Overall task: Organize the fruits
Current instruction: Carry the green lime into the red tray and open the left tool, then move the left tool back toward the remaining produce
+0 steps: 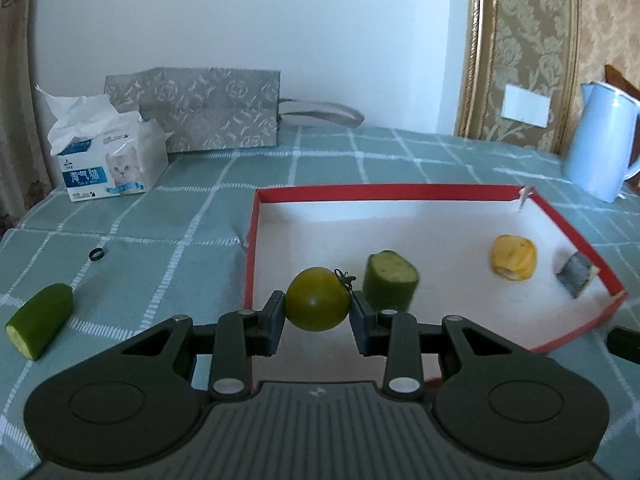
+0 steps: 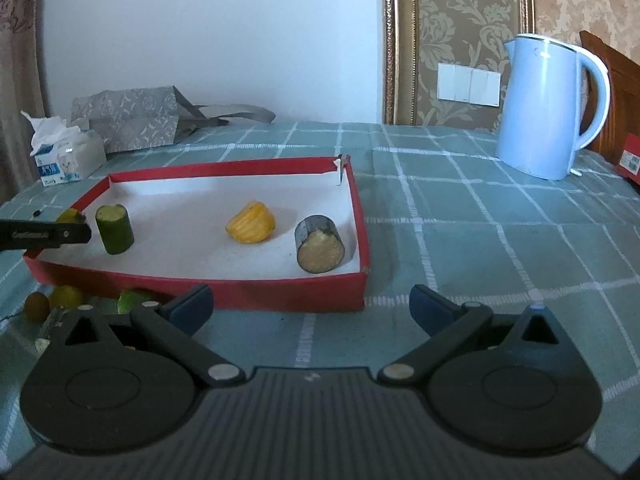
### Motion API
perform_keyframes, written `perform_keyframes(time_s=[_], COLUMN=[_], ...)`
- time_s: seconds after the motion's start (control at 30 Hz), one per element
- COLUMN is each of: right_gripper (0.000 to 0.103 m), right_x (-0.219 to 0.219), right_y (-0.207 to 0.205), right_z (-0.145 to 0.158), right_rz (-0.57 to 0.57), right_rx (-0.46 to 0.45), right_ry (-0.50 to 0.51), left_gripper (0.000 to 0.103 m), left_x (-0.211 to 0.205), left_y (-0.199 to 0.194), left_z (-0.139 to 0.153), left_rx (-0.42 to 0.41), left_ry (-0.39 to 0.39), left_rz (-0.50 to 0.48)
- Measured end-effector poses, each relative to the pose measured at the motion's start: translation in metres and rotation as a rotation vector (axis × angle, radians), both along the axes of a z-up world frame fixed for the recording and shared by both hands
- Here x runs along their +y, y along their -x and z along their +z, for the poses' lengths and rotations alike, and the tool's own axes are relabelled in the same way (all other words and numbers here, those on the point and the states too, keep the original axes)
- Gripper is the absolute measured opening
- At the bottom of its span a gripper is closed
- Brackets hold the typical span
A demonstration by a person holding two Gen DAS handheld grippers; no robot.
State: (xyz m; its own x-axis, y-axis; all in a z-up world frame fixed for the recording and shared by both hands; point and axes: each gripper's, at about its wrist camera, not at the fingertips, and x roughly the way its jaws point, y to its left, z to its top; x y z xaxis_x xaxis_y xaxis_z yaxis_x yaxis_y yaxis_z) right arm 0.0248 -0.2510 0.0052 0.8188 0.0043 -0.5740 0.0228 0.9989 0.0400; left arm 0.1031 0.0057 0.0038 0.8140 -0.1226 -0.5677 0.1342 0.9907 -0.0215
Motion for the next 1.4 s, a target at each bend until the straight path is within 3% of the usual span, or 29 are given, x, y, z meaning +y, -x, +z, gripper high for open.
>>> perform_keyframes(time_s=[0.27,0.4,0.43,0.67,0.77,0.9,1.13,1.27,1.4], right_gripper=[0.103,0.103,0.103,0.103,0.103,0.103,0.103,0.103,0.103], right_x=[0.004,0.003,0.003,0.000,0.002,0.010,0.024,0.022,0.019], right_y=[0.000,0.000,0.000,0.007,0.009,0.018,0.026,0.025,0.022], right_z=[0.000,-0.001,0.000,0.004,0.007,0.010,0.009,0.008,0.005], right_rz=[0.005,0.003,0.002,0.013,0.040,0.074,0.084,0.074,0.061], right_rx=[-0.003,-0.008,-0.010,-0.053,-0.069,-0.116,-0.148,-0.142,-0.114], right_ry=[0.023,0.028,0.029,0.004,-0.004,0.025,0.104,0.094,0.089], left_gripper=[0.037,0.040,0.047,0.049,0.066,0.067,0.067,0.068,0.070], left_x=[-0.007,-0.002,0.000,0.014,0.011,0.019,0.047,0.059,0.060], left_y=[-0.005,-0.002,0.000,0.036,0.058,0.081,0.095,0.100,0.104], left_z=[-0.004,-0.001,0.001,0.010,0.010,0.008,-0.006,-0.015,-0.015], left_rx=[-0.007,-0.008,-0.013,-0.074,-0.119,-0.148,-0.088,-0.041,-0.051], left_ry=[-0.049,-0.005,0.006,0.086,0.040,0.050,0.135,0.170,0.182], left_rz=[0.009,0.007,0.013,0.028,0.063,0.087,0.112,0.118,0.110])
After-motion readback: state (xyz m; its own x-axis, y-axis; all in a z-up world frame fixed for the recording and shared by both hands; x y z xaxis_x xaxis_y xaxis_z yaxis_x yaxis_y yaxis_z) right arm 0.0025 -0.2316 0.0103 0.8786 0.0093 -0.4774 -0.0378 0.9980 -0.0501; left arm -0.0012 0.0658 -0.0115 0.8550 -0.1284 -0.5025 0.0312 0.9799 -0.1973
